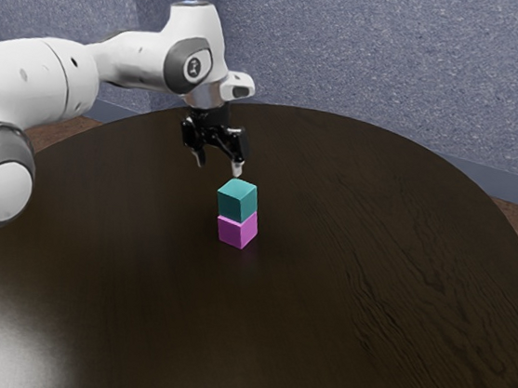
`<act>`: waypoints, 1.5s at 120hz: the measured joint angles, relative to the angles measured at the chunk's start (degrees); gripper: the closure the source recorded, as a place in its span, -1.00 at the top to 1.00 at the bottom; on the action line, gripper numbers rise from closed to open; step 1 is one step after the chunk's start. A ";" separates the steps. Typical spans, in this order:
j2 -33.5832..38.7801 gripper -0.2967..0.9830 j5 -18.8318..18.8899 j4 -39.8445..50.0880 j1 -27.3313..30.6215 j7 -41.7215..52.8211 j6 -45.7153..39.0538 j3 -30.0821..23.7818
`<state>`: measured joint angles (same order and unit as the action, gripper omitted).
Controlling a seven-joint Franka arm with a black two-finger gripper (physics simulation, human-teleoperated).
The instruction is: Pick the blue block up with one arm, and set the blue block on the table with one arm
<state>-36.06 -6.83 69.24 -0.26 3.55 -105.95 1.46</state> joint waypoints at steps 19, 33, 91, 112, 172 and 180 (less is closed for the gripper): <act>-2.54 0.54 -0.21 -0.81 0.00 -0.90 -1.81 -0.33; -4.17 0.54 -0.27 -1.87 0.00 -1.40 -3.22 -0.40; -10.68 0.54 -0.35 -4.76 0.00 -2.70 -6.83 -1.20; -11.18 0.52 -0.41 -4.38 0.00 -3.01 -7.57 -1.28; 12.34 -0.04 2.97 13.39 -1.02 -3.91 -3.55 3.01; 11.93 -0.03 2.93 14.66 0.12 -3.38 -3.34 4.73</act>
<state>-24.13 -3.91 83.89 -0.14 0.17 -109.29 6.18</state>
